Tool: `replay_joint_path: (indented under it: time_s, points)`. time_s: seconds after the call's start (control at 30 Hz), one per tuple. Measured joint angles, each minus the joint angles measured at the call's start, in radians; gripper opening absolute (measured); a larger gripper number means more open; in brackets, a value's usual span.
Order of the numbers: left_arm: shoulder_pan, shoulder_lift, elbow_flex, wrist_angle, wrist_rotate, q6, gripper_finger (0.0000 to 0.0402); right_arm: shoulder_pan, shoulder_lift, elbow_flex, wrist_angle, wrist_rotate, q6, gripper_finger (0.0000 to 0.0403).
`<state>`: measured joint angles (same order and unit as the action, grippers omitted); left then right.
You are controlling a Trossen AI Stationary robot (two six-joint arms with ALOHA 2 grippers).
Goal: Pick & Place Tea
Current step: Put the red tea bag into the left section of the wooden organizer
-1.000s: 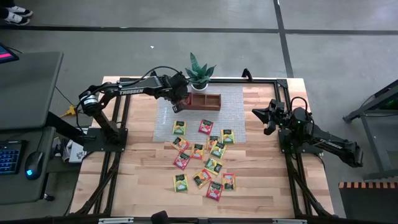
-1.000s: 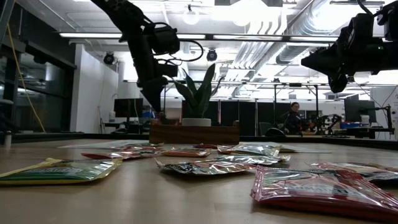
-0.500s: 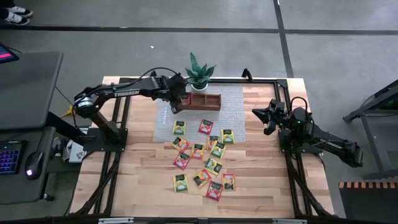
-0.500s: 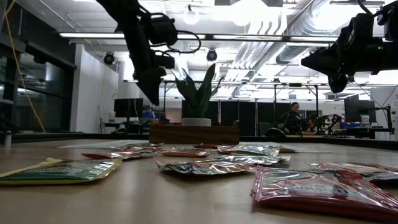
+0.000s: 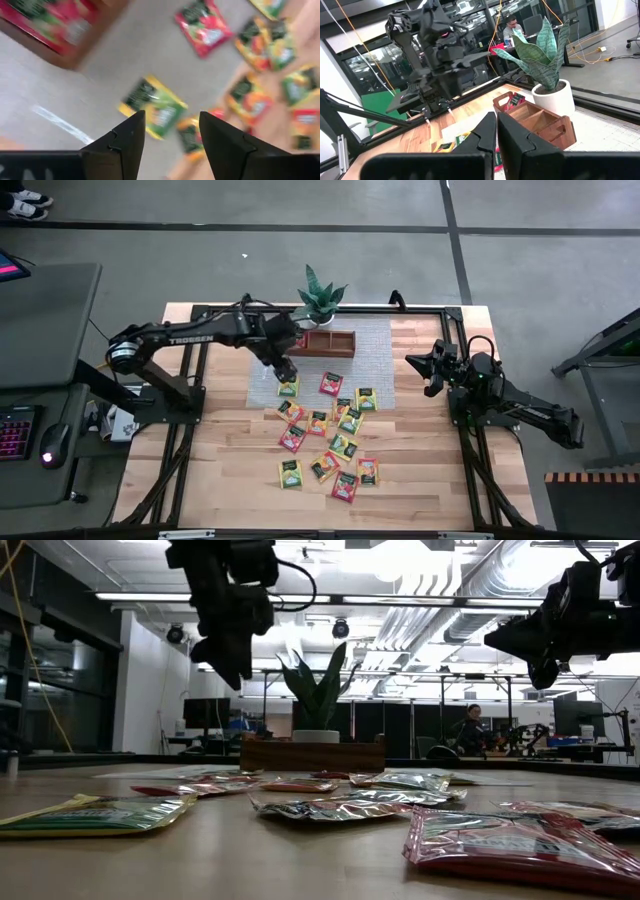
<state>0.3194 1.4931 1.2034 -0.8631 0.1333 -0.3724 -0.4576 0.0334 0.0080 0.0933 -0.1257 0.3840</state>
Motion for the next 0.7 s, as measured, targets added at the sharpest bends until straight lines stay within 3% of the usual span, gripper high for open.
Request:
replay_joint_path:
  time_s: [0.27,0.7]
  points:
    - [-0.107,0.001,-0.043,0.000,0.034,-0.212,0.0184,0.000,0.000,0.000,0.000,0.000,0.000,0.0012]
    - [-0.293,-0.193,-0.394,0.265,0.048,-0.501,0.0184,0.000,0.000,0.000,-0.003,0.000,0.000,0.0012]
